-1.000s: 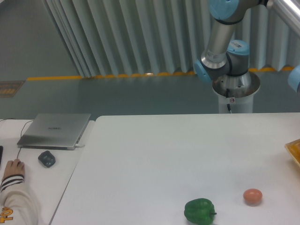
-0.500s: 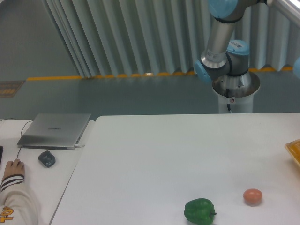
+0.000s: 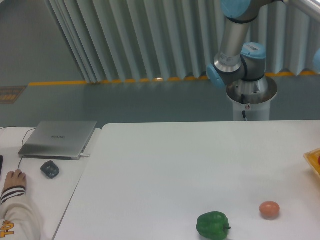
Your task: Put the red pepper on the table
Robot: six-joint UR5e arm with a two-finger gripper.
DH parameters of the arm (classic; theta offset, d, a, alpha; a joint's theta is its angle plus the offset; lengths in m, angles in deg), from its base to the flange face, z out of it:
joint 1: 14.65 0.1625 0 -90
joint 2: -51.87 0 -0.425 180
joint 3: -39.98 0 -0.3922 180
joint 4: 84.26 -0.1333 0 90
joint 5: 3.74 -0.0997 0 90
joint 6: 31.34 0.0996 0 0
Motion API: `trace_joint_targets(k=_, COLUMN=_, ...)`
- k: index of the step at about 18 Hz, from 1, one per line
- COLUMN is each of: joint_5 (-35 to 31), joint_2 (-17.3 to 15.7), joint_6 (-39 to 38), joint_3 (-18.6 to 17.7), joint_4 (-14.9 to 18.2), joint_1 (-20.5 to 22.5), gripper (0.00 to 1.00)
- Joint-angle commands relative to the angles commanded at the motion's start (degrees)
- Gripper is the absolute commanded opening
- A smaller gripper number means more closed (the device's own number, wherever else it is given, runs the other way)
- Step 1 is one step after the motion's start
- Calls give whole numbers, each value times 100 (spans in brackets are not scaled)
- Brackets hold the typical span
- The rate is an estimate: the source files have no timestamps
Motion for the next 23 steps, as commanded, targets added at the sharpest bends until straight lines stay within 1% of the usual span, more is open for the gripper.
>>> trace_joint_targets(k=3, joint_5=263, joint_2=-9, joint_6=-238, joint_3=-9, joint_4=0, joint_1=-89, gripper=40)
trace_joint_targets(k=8, joint_5=273, joint_2=-132, joint_6=-712, joint_3=-131, joint_4=52, joint_1=-466, gripper=40)
trace_joint_targets(k=14, joint_5=229, joint_2=-123, joint_6=-1591, joint_3=-412, joint_4=0, joint_1=-958, gripper=40)
trace_joint_targets(k=15, joint_5=229, joint_2=-132, joint_6=-1705, joint_3=-517, joint_4=-9, joint_1=-1002, gripper=40)
trace_joint_targets(k=16, joint_5=237, joint_2=-141, joint_6=-1776, joint_3=-588, joint_4=-9, joint_1=-1046, gripper=40)
trace_joint_targets(k=18, joint_5=159, joint_2=-123, joint_6=-1794, joint_3=-615, joint_4=-18, joint_1=-1152, gripper=40)
trace_joint_targets(k=20, joint_5=-78, joint_2=-88, joint_6=-1794, joint_3=-668, joint_4=0, joint_1=-1327, gripper=40)
trace_joint_targets(k=21, joint_5=-131, joint_2=-79, joint_6=-1794, joint_3=-772, joint_4=-9, joint_1=-1398, gripper=41)
trace_joint_targets(k=23, joint_5=-132, joint_2=-53, joint_6=-1803, joint_3=-835, joint_4=-26, joint_1=-1495, gripper=42)
